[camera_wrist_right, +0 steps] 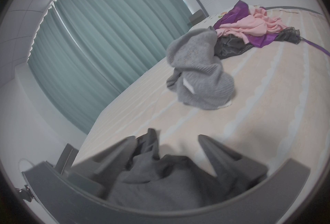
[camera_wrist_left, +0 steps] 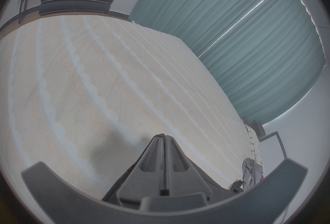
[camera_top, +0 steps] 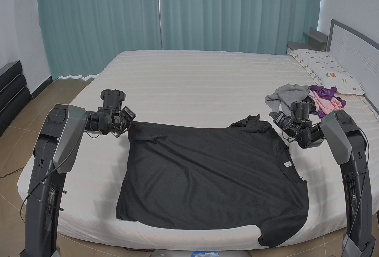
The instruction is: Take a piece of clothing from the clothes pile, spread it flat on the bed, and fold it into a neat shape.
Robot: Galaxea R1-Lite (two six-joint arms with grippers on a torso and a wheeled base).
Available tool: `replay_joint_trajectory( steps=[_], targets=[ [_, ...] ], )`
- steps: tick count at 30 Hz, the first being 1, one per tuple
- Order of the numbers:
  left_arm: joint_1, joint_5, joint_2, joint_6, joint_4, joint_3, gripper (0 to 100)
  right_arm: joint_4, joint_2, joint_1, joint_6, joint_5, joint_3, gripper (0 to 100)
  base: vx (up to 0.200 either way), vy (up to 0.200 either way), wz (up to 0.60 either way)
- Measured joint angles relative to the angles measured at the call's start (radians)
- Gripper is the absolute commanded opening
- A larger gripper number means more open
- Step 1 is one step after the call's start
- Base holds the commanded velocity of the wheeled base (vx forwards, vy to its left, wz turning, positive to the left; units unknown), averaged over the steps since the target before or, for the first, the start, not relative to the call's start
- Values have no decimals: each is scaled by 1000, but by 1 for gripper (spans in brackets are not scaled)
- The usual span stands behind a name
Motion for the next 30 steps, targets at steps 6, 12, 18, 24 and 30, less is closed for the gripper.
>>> replay_joint_trajectory(
  steps=[6, 12, 18, 24, 30],
  targets=[
    [-1, -2, 0, -6, 6, 13, 0, 26, -37, 34, -20, 49, 50, 100, 0, 0, 0],
    [1, -2, -2, -8, 6, 40, 0, 55, -30, 52, -63, 45, 23, 100, 0, 0, 0],
    [3, -2, -7, -8, 5, 57, 0, 126, 5, 59, -87, 8, -58, 100, 0, 0, 0],
    [0, -3, -9, -7, 5, 59, 0, 134, 45, 58, -117, -14, -103, 0, 0, 0, 0],
    [-3, -4, -9, -6, 5, 60, 0, 132, 66, 58, -121, -22, -117, 0, 0, 0, 0]
  ],
)
